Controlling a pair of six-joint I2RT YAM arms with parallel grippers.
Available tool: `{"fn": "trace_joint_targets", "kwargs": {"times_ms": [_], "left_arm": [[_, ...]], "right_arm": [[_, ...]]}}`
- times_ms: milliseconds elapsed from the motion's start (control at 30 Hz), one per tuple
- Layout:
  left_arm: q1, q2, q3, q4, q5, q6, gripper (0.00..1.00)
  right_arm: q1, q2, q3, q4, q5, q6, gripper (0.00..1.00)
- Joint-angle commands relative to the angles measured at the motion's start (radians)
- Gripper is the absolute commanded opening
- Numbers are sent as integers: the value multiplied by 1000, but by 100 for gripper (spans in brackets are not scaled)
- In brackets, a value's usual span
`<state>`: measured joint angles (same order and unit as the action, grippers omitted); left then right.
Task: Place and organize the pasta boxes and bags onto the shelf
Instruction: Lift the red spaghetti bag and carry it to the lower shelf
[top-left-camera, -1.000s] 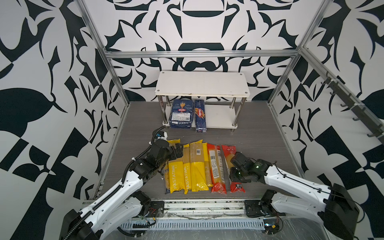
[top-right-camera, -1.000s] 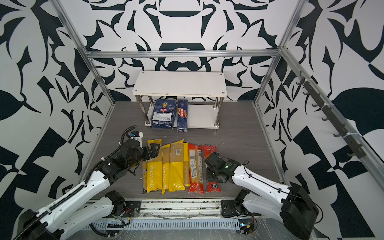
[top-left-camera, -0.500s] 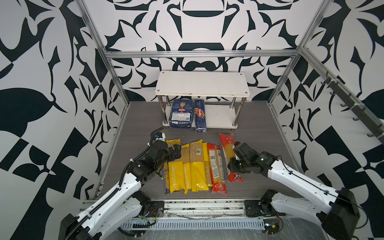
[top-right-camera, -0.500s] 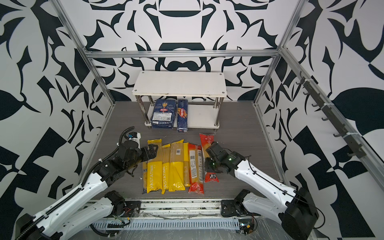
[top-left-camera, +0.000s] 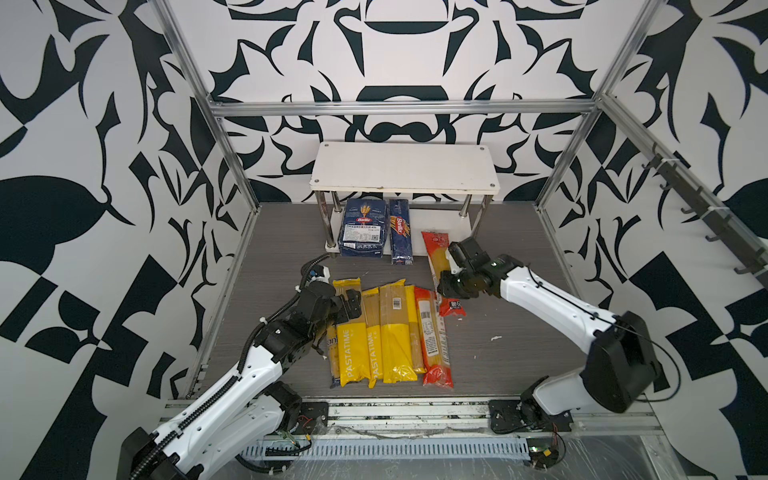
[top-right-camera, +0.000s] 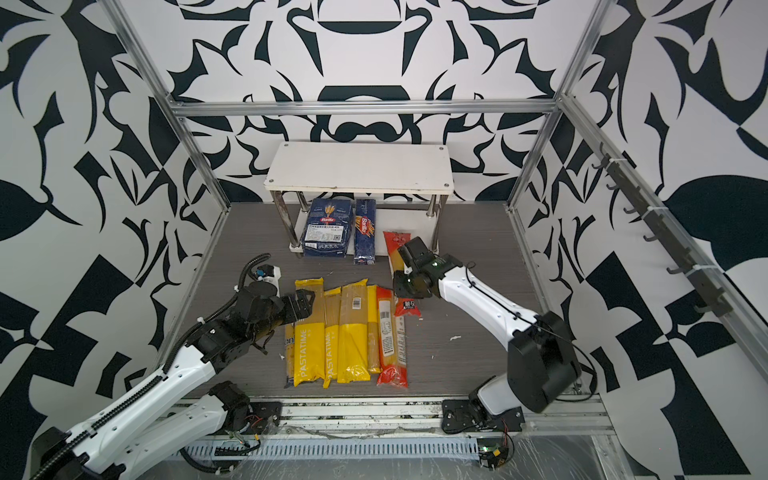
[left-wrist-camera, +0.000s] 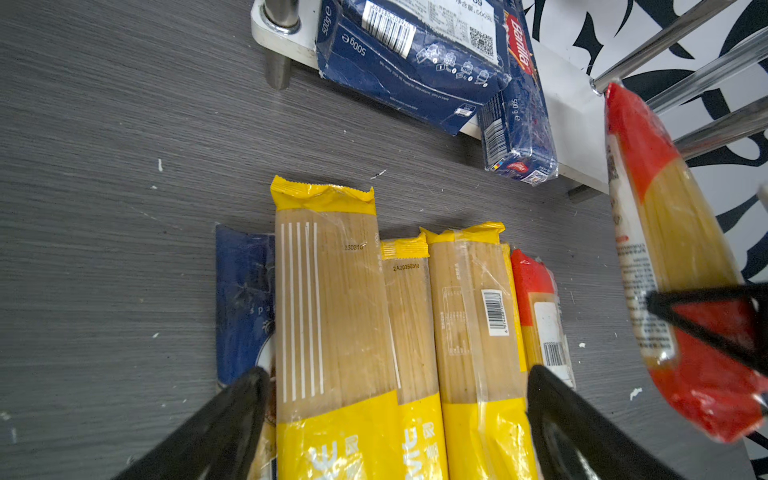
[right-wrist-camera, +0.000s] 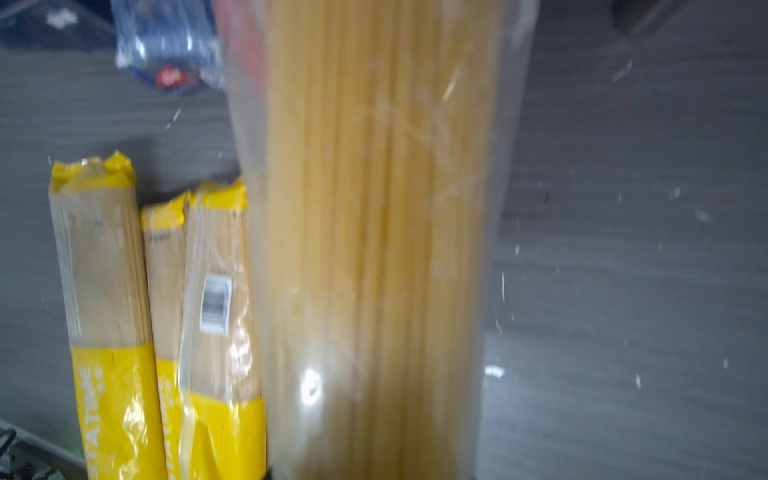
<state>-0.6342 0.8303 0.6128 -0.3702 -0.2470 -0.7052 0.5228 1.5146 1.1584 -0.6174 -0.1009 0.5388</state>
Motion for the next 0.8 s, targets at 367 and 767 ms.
{"fn": "trace_joint_targets", "kwargs": {"times_ms": [367, 767], "left_arm": [[2, -48, 22, -73, -55, 9, 99], [2, -49, 28, -91, -66, 21, 99]], "right_arm": [[-111, 366, 479, 135, -62, -93, 13], [-131, 517, 666, 101, -88, -78, 40]]}}
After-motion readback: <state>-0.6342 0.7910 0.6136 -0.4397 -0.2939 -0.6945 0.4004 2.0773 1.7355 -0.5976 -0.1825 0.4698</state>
